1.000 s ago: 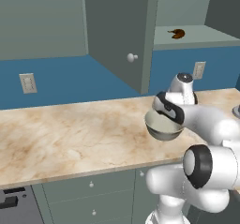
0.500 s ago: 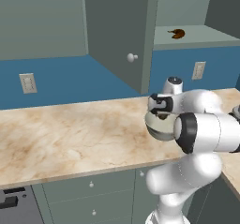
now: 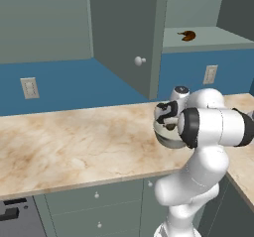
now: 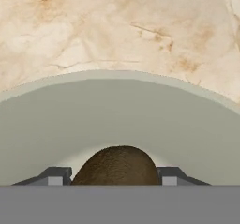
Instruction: Open the cabinet. Pick the banana and kiwi from the cabinet and place them into the bowl. Then close the cabinet.
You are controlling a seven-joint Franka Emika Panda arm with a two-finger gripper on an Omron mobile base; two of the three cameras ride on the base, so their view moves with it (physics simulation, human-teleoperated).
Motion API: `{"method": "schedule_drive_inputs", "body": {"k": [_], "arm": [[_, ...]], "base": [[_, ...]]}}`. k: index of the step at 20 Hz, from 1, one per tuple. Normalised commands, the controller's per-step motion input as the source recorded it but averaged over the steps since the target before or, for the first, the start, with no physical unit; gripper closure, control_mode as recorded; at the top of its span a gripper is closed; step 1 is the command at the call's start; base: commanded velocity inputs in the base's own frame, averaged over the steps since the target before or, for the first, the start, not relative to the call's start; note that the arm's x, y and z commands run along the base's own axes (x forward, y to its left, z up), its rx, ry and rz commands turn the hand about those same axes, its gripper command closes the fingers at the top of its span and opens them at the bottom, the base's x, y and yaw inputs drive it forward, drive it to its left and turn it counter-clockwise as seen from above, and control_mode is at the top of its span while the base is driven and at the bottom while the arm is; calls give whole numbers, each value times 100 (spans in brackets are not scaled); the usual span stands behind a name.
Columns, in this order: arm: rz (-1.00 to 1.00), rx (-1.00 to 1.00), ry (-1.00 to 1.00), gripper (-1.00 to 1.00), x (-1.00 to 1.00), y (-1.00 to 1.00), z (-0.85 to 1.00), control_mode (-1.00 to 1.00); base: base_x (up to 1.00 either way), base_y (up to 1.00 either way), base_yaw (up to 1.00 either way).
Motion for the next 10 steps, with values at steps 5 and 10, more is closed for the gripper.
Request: {"method": "schedule_drive_inputs", "body": {"k": [5, 10], "arm": [[0, 0, 0, -100, 1, 0, -5, -100], [0, 0, -6, -100, -8, 0, 18, -100]], "base": [[0, 0, 0], [0, 0, 0]]}}
